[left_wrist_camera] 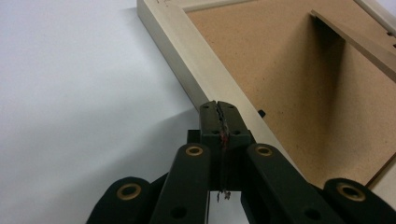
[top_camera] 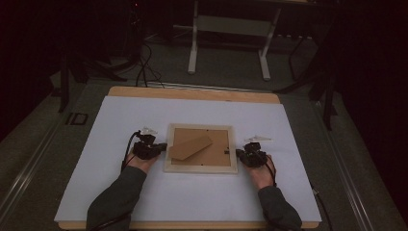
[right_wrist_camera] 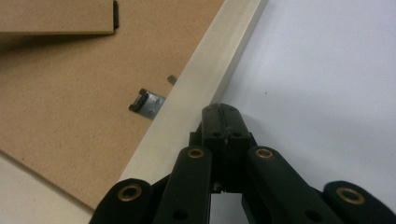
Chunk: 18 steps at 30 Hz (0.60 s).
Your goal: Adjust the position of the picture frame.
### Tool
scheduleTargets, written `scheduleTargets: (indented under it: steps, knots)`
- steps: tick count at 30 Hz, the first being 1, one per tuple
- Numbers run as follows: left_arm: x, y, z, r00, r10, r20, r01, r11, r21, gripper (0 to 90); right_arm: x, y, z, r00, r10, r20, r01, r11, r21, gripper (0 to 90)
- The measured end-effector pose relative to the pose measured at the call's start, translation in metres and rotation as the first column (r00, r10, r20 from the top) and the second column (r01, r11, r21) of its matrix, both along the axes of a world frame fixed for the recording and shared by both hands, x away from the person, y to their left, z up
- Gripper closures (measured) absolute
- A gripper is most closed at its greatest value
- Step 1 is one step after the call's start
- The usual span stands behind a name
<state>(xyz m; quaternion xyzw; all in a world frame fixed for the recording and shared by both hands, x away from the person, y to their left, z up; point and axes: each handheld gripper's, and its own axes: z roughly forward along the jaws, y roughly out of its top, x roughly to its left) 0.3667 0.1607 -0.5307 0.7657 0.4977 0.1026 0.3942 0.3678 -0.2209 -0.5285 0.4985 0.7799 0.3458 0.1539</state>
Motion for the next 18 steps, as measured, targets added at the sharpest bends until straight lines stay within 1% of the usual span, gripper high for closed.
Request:
scheduleTargets:
  steps: [1,6,11,14,18]
  knots:
    - [0.0001,0.0002,-0.0001,1.0000,0.001,-0.001,-0.001,1.0000,-0.002,90.0,0.0012,0.0001,0.0000,1.0000,0.001,0.005,-0.001,1.0000,-0.001,90.0]
    - [-0.0004,0.0031,-0.0036,0.9997,0.022,-0.001,-0.022,0.9990,-0.039,90.0,0.0042,0.0016,0.0009,1.0000,0.001,0.004,-0.001,1.0000,-0.005,90.0]
    - [-0.0005,0.0063,-0.0056,0.9994,0.035,-0.007,-0.035,0.9980,-0.053,90.0,0.0069,0.0022,-0.0001,1.0000,0.005,0.003,-0.005,0.9999,0.011,90.0]
    - [-0.0001,0.0075,-0.0061,0.9992,0.039,-0.007,-0.040,0.9977,-0.055,90.0,0.0081,0.0030,-0.0003,0.9999,0.011,0.007,-0.011,0.9999,0.011,90.0]
    - [0.0002,0.0078,-0.0058,0.9996,0.027,0.000,-0.027,0.9986,-0.045,90.0,0.0092,0.0021,-0.0001,0.9995,0.030,0.002,-0.030,0.9995,0.009,90.0]
